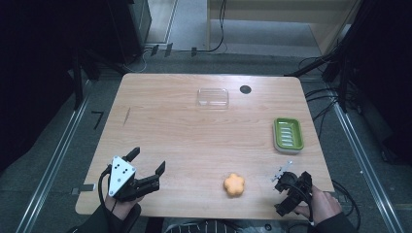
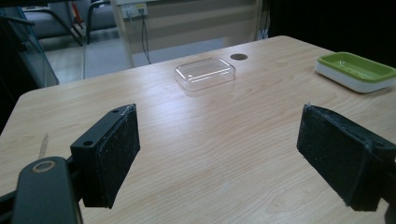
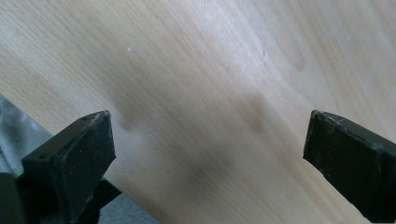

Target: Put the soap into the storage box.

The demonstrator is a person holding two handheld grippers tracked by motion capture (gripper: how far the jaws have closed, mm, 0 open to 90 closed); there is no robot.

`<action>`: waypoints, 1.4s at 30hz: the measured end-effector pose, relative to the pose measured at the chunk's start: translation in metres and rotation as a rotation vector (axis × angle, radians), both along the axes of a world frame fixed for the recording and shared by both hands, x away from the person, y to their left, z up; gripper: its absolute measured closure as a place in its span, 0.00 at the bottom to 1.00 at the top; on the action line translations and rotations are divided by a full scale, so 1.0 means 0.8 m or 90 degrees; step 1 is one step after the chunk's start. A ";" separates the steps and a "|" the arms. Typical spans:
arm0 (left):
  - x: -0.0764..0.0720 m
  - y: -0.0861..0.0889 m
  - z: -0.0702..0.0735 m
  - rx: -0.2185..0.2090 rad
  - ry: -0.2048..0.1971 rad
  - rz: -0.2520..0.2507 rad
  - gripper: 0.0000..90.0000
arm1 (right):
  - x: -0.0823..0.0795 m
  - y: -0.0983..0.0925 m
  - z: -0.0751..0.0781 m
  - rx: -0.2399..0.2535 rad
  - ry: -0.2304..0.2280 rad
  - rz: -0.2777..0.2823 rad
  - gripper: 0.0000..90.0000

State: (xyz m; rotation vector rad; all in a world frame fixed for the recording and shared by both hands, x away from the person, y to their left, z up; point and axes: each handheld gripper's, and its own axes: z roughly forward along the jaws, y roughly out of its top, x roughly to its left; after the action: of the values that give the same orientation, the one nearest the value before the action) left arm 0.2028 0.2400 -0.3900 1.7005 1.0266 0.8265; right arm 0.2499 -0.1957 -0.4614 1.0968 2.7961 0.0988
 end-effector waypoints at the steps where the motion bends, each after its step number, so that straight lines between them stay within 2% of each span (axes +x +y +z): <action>1: 0.000 0.000 0.000 0.000 0.000 0.000 0.15 | 0.000 0.001 0.000 0.000 -0.006 0.006 0.02; 4: 0.001 0.000 0.000 0.000 0.000 -0.001 0.15 | 0.003 0.006 0.000 -0.003 -0.010 0.019 0.01; 6: 0.002 -0.002 0.000 0.002 0.004 -0.002 0.15 | 0.004 0.013 0.002 0.004 -0.026 0.038 0.01; 14: 0.003 -0.001 -0.001 -0.001 0.007 -0.002 0.15 | 0.011 0.021 0.006 0.009 -0.038 0.061 0.01; 19: 0.003 -0.001 -0.001 0.000 0.009 -0.002 0.15 | 0.012 0.030 0.007 0.007 -0.032 0.072 0.01; 21: 0.003 -0.001 -0.001 0.000 0.010 -0.002 0.15 | 0.014 0.037 0.007 0.006 -0.034 0.090 0.01; 25: 0.003 0.000 -0.001 0.000 0.010 0.000 0.15 | 0.014 0.044 0.009 0.006 -0.032 0.108 0.06; 36: -0.001 0.003 -0.001 -0.001 0.011 0.006 0.15 | 0.020 0.074 0.011 0.009 -0.035 0.154 0.02; 42: -0.003 0.005 0.000 -0.002 0.011 0.011 0.15 | 0.025 0.094 0.011 -0.002 -0.033 0.188 0.01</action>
State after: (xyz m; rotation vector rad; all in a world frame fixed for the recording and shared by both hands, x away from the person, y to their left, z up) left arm 0.2004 0.2438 -0.3902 1.7012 1.0544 0.8219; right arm 0.2696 -0.1207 -0.4529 0.6638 2.8885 0.1498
